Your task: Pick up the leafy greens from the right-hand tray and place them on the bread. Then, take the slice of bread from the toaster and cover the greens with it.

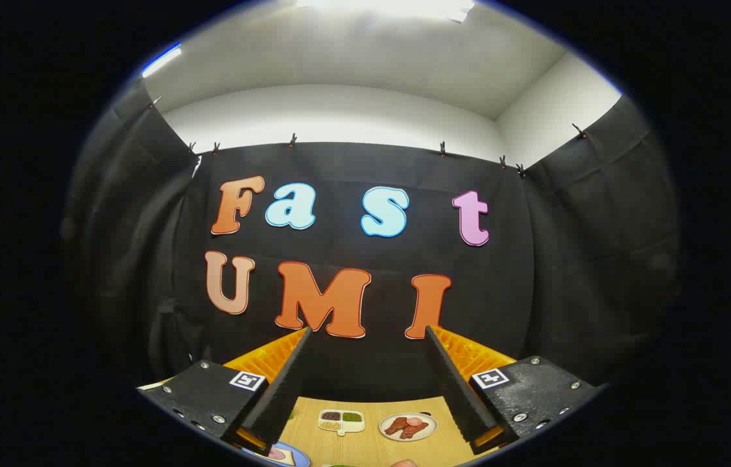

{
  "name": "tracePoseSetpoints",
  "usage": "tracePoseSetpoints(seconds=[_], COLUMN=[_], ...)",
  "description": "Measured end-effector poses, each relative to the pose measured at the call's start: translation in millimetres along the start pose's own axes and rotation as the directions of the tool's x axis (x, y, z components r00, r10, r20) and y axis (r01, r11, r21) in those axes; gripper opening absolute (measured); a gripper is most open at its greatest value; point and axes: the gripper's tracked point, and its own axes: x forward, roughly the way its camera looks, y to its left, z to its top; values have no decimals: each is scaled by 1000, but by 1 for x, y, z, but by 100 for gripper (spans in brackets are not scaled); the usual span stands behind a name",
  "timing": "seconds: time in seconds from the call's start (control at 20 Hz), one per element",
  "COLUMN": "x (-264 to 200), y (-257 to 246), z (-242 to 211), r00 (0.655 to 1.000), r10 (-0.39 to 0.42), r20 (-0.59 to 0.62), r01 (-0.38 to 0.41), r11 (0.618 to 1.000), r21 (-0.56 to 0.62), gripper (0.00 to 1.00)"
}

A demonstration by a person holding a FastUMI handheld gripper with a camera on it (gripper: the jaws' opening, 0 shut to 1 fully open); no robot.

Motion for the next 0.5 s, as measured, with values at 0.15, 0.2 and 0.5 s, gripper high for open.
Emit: tracePoseSetpoints(seconds=[0.15,0.2,0.5], x=[6,6,11], y=[8,8,8], z=[-2,-3,3], r00=[1000,1000,1000], r10=[14,17,19], r20=[-7,-10,-2], r01=[-14,-17,-19], r11=[1000,1000,1000], r21=[2,6,9], gripper=[100,100,100])
